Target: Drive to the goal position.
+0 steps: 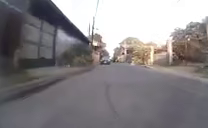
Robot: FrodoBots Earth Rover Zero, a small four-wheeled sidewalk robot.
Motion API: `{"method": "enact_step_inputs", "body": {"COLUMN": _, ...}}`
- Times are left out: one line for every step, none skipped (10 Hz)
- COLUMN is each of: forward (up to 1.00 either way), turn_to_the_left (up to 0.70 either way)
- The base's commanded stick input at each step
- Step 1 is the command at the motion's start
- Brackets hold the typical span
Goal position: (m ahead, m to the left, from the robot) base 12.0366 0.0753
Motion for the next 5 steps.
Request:
{"method": "enact_step_inputs", "body": {"forward": 1.0, "turn_to_the_left": -0.39}}
{"method": "enact_step_inputs", "body": {"forward": 1.0, "turn_to_the_left": -0.32}}
{"method": "enact_step_inputs", "body": {"forward": 1.0, "turn_to_the_left": 0.01}}
{"method": "enact_step_inputs", "body": {"forward": 1.0, "turn_to_the_left": 0.01}}
{"method": "enact_step_inputs", "body": {"forward": 1.0, "turn_to_the_left": 0.01}}
